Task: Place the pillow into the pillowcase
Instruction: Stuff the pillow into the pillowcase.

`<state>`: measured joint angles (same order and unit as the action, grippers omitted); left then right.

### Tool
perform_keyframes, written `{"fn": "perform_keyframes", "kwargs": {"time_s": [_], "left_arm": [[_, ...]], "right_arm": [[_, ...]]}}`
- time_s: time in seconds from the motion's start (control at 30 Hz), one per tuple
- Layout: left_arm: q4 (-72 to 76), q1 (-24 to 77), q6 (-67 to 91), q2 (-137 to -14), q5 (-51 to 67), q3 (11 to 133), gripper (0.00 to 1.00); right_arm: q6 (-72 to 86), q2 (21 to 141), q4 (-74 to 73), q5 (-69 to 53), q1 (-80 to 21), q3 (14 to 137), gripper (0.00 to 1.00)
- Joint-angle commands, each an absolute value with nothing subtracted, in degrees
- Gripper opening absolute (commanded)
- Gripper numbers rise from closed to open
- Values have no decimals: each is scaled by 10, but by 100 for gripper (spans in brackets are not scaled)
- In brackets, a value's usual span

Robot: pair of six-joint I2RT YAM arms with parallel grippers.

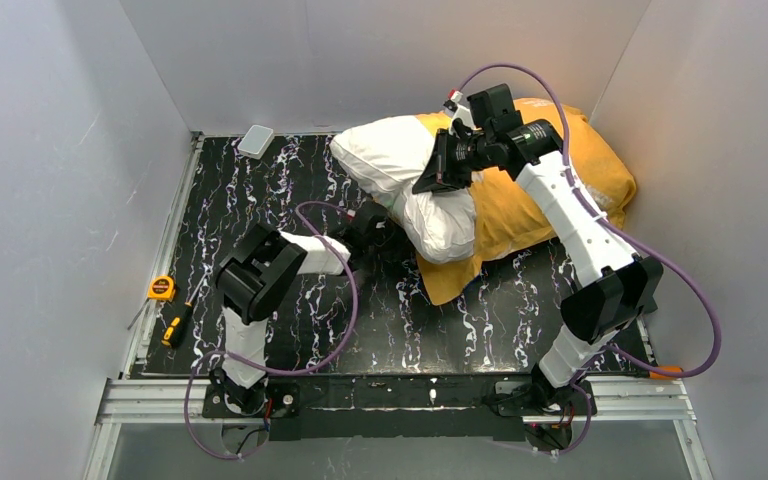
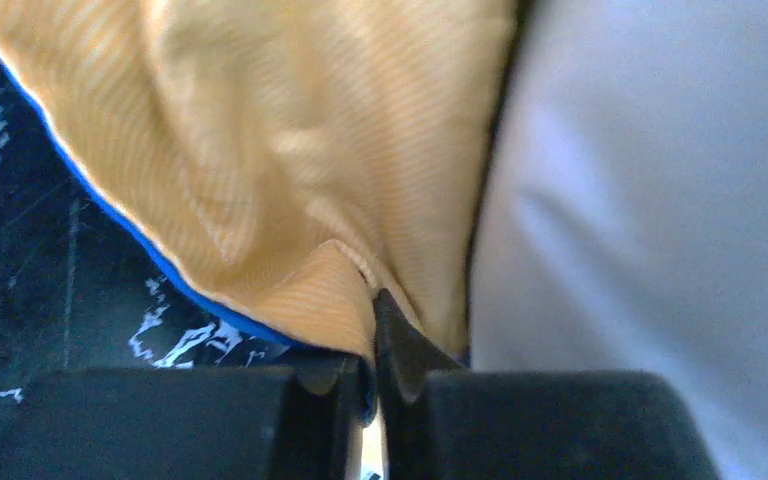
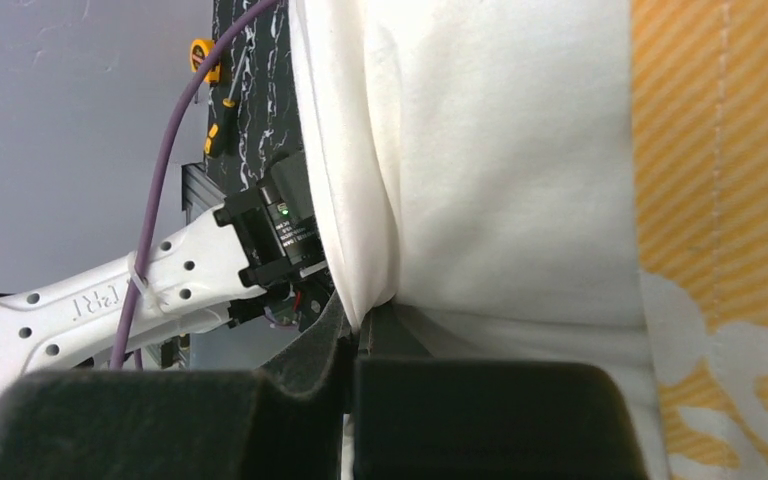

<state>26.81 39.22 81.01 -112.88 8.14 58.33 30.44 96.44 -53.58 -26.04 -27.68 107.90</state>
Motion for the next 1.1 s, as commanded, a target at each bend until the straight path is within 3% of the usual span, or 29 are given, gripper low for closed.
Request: {"fn": "perform_keyframes", "kwargs": {"time_s": [0.0,0.23,0.37,0.5,0.73,0.83,1.07], "left_arm": [[328,370,762,-1048,92,588,0],[301,318,712,-791,66,539,0],[81,286,629,-668,32,678,0],[-149,284,529,-711,57,985,0],[-215,284,515,-833,116,1330,0],[-171,284,538,-878,134,1410,0],[-54,318,604,-944,179,1423,0]], "right_arm": [[330,923,-471,-317,-269,1106,1],[347,943,-439,-370,-258,1148,1],[410,938,-337,-419,-255,1149,1],[496,934,-210,-454,-248,1150,1],[572,921,-98,-470,-231,1145,1],[574,906,-84,-474,-225,1111,1],[498,842,-121,-467,-218,977,1]]}}
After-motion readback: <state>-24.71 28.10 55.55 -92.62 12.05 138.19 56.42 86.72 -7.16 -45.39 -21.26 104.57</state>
